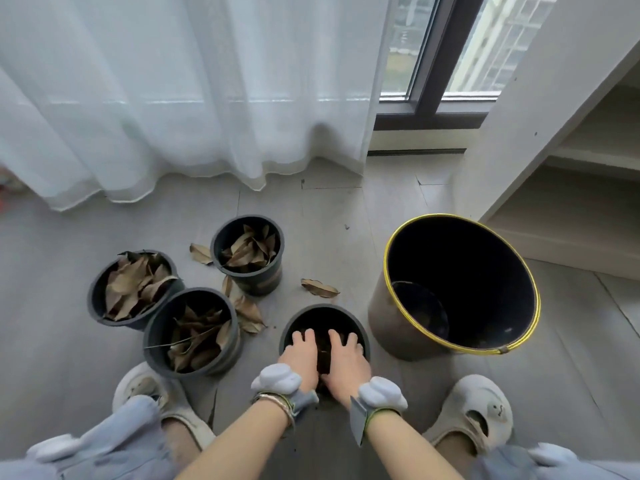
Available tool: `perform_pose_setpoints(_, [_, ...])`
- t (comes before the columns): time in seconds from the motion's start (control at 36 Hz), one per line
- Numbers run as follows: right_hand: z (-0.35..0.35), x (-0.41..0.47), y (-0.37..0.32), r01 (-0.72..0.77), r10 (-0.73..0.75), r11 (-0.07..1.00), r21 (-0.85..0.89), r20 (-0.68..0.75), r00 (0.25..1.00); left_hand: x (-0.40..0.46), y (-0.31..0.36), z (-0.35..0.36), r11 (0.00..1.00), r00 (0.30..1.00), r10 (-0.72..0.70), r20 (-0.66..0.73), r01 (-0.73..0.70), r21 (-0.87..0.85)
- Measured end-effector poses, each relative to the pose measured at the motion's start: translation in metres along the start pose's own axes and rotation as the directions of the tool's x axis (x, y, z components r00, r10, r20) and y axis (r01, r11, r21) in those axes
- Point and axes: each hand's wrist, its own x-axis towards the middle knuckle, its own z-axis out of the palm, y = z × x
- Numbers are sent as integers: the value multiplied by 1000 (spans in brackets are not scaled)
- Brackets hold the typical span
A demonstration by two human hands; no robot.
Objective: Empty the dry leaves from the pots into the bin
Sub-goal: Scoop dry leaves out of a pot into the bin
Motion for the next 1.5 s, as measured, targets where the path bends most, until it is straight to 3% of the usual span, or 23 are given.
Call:
perform_pose_setpoints(0.11, [6, 15, -1, -12, 12, 1000, -10, 21, 1000, 13, 2, 6, 1000, 1000, 19, 15, -19, -21])
perform_pose_setpoints(0.42, [4, 20, 5, 63, -55, 996, 62, -116, 992, 15, -5, 7, 983, 992, 70, -103, -86, -160])
perform_pose_setpoints(0.75, [-41, -22, 4, 146, -26, 881, 450, -262, 965, -25, -13, -31, 885, 972, 56, -227, -154, -439])
perform_pose_setpoints(0.97, [-78, -59, 0, 236, -37, 819, 523, -362, 931, -68, 2, -64, 833, 937, 51, -345, -230, -503])
perform_pose_setpoints(1.14, [-124, -82, 5, 320, -33, 767, 556, -464, 885, -83, 21, -101, 766, 902, 128, -411, -353, -538])
perform_pose_setpoints(1.28, [-178, -94, 20, 379, -48, 761, 526, -538, 842, -81, 56, -132, 639, 884, 205, -421, -447, -626])
perform_pose_setpoints(1.42, [-221, -88, 50, 343, -40, 753, 561, -481, 876, -63, 94, -153, 623, 844, 321, -430, -530, -576])
perform_pose_setpoints(1.5, [-237, -70, 78, 252, 18, 748, 614, -398, 917, -42, 122, -158, 685, 817, 418, -398, -571, -452])
